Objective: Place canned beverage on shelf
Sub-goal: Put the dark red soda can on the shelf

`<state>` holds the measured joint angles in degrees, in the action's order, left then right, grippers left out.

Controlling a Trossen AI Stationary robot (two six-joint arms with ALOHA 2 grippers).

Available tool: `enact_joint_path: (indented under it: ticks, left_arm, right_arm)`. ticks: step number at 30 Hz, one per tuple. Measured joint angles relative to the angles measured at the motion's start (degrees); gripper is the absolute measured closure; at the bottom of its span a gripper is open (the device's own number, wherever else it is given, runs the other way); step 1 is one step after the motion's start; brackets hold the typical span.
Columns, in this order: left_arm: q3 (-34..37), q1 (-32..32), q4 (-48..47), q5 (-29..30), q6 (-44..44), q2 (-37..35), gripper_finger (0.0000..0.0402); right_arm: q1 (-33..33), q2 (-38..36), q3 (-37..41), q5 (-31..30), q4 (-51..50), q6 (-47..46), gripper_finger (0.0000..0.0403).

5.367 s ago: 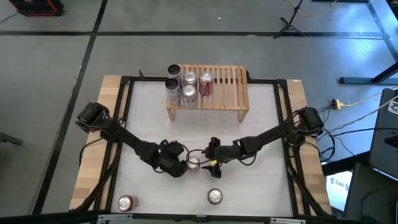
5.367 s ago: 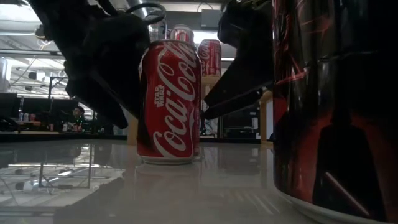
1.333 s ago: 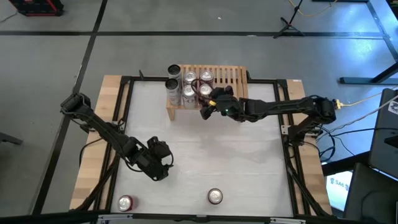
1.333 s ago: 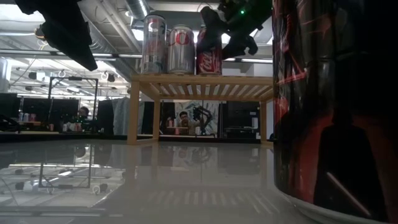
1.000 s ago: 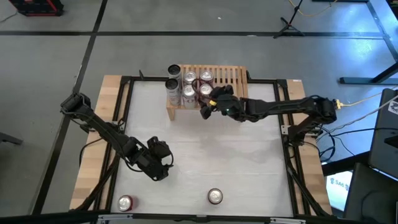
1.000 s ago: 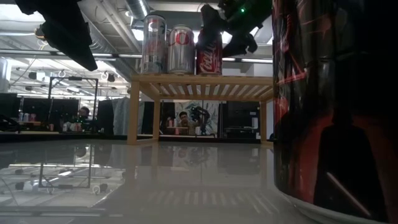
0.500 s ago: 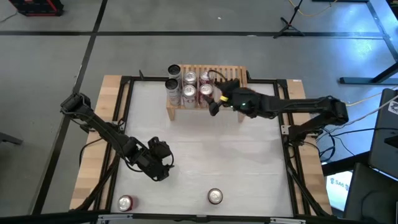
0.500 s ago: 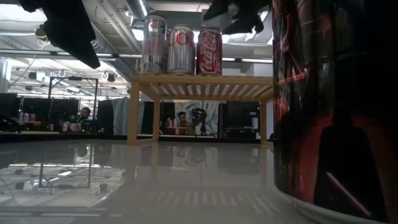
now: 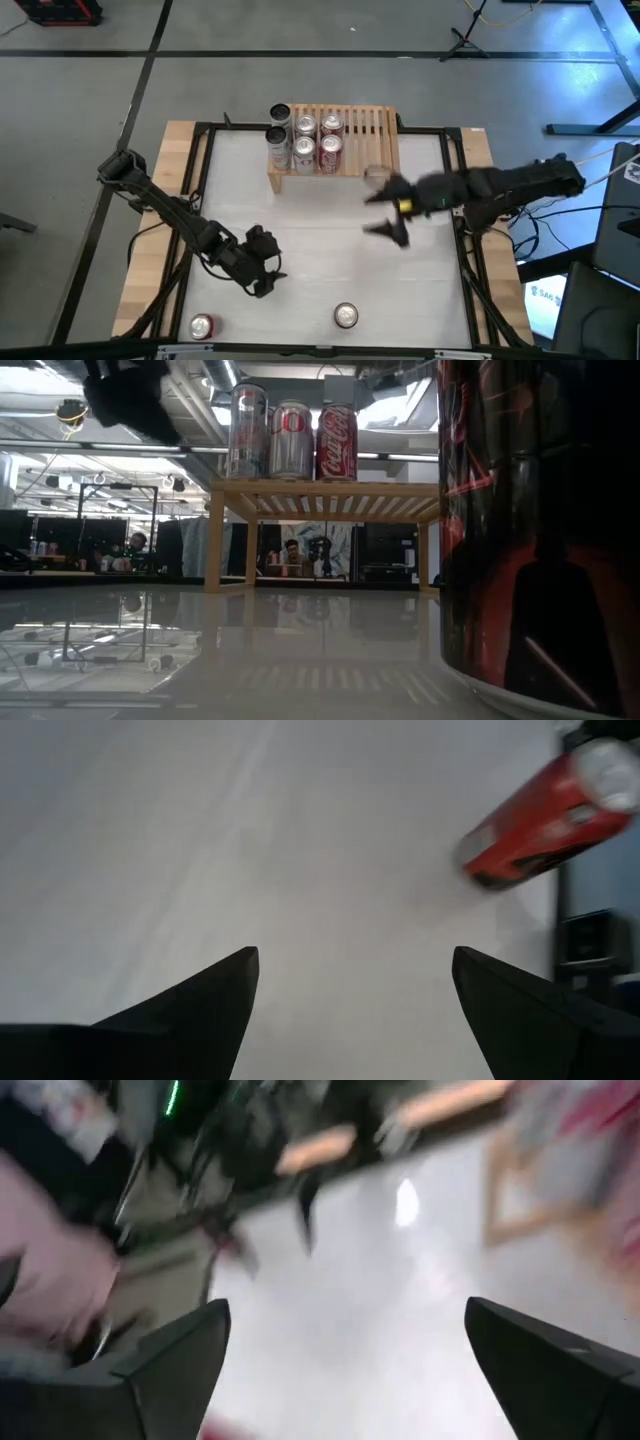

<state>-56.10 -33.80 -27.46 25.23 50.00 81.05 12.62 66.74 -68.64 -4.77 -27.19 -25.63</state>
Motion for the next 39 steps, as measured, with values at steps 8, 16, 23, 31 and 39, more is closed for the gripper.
enact_joint_path:
  ticks: [8,16,23,31,39]
  left_arm:
    - [0.00,0.00,12.95,-2.10,0.99,1.98,0.0079]
    - [-0.89,-0.39,21.46,-5.57,9.60,9.04,0.0083]
    - [-4.22,-1.52,21.60,-4.74,12.70,16.57,0.0095]
    - [-7.01,-2.40,26.62,-4.63,15.46,24.78,0.0096]
    - [-6.95,-3.37,44.37,-1.84,14.37,32.62,0.0096]
  right_arm:
    - [18.52,3.22,0.02,-4.82,-12.63,-10.92,0.0010]
    - [33.58,9.08,6.21,-16.11,-12.45,-19.23,0.0010]
    - [42.55,13.45,20.85,-21.21,10.92,-29.06,0.0010]
    - [42.70,25.61,24.00,-23.55,32.91,-24.02,0.0010]
    - [36.45,35.76,23.90,-25.63,48.86,-10.51,0.0010]
